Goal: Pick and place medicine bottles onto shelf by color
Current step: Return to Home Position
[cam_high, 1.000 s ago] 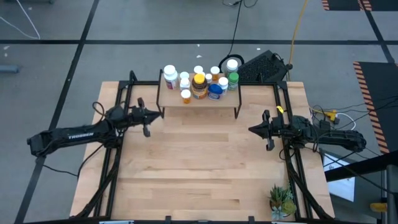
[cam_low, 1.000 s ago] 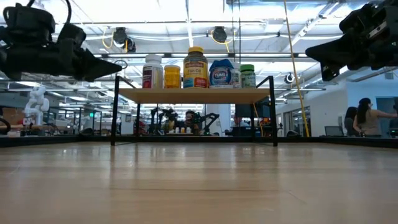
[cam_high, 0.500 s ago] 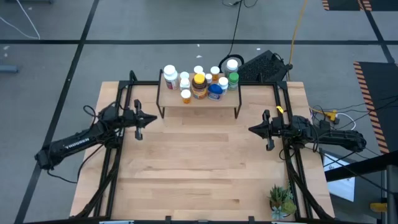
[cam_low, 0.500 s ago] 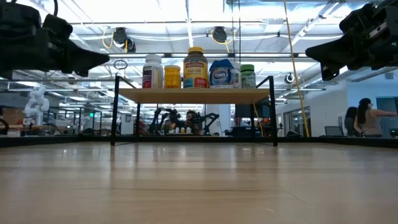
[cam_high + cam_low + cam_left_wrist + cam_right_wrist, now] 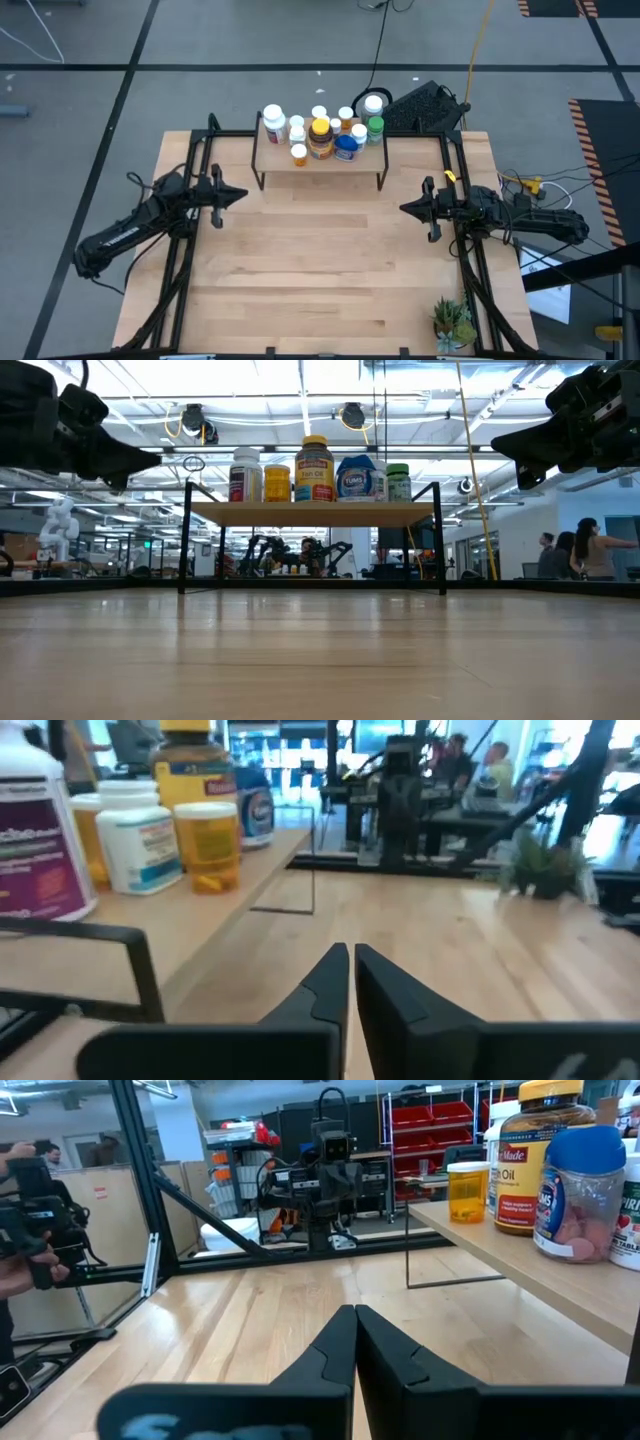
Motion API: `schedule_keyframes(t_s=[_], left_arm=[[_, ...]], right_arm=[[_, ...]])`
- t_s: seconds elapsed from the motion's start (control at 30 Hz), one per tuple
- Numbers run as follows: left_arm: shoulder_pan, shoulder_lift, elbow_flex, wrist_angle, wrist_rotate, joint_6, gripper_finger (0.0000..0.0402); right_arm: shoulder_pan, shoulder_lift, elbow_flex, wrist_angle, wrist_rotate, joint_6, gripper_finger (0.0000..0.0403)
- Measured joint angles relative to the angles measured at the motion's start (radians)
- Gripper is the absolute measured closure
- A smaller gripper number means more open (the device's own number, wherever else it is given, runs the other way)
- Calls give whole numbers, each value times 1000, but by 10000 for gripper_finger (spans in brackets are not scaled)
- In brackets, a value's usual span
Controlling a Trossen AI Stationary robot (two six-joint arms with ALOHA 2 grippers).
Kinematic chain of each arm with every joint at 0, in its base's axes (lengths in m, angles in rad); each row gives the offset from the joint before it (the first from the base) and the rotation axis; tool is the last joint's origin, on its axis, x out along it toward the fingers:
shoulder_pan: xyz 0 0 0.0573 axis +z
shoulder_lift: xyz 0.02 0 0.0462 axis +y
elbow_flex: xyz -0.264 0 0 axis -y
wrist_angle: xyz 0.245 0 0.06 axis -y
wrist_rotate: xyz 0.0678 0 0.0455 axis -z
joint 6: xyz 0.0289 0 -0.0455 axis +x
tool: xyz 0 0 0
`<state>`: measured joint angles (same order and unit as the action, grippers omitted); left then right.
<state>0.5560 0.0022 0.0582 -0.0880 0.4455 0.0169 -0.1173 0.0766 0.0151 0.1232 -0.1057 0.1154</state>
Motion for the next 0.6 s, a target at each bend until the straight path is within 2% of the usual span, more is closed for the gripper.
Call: schedule_keyframes(t_s=[0.2,0.37,0.6], left_arm=[[-1,0,-2,13,-40,46,365],[-1,27,-3,8,-134,44,366],[-1,69,-4,11,-138,-27,366]], right_arm=[[0,0,0,0,1,0,403],[0,0,0,0,1,0,403],[33,23,0,-7,-3,-1,403]])
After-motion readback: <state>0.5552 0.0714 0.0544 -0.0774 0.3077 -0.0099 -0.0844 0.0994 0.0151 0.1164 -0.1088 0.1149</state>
